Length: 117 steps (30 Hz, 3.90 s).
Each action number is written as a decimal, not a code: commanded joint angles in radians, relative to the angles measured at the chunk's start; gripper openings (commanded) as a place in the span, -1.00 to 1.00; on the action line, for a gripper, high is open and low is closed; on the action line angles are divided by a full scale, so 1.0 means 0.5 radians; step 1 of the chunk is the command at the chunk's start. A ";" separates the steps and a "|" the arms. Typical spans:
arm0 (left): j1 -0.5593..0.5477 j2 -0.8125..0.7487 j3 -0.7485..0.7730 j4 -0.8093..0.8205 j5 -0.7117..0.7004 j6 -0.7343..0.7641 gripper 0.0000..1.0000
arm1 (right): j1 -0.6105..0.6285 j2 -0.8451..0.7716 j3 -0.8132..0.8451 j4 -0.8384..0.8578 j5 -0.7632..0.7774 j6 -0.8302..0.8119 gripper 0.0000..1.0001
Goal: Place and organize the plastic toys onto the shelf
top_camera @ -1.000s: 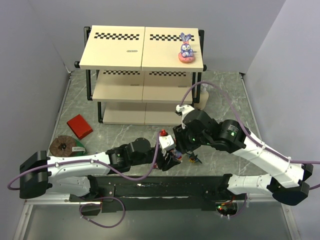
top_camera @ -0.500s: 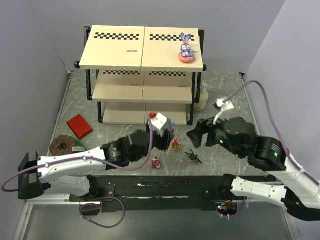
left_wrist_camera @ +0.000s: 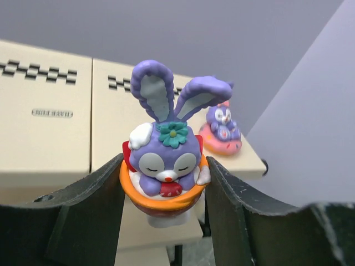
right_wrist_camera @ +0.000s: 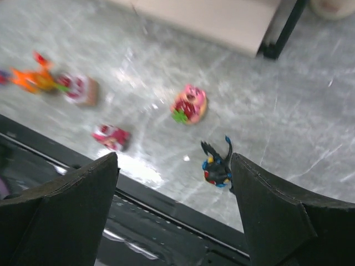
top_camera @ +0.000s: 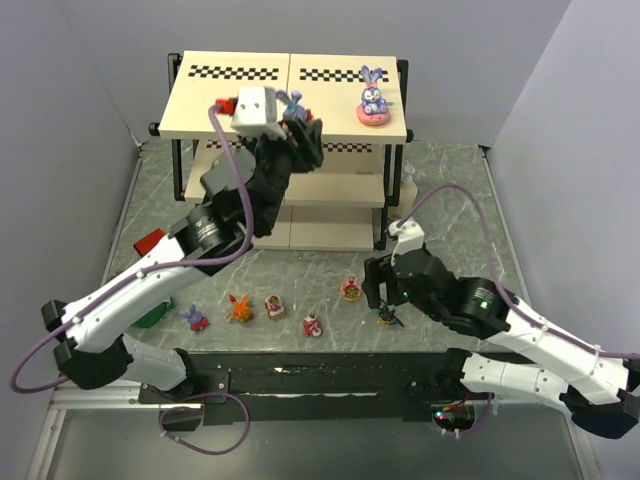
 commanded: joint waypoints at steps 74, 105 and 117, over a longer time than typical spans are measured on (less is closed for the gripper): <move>0.747 0.488 0.327 -0.140 0.858 0.267 -0.26 | -0.009 0.618 -0.497 0.588 -0.101 0.132 0.79; 0.556 0.571 0.431 -0.195 0.389 0.493 -0.15 | -0.015 0.646 -0.536 0.616 -0.101 0.139 0.82; 0.556 0.540 0.412 -0.214 0.389 0.509 -0.11 | -0.015 0.640 -0.540 0.610 -0.101 0.142 0.81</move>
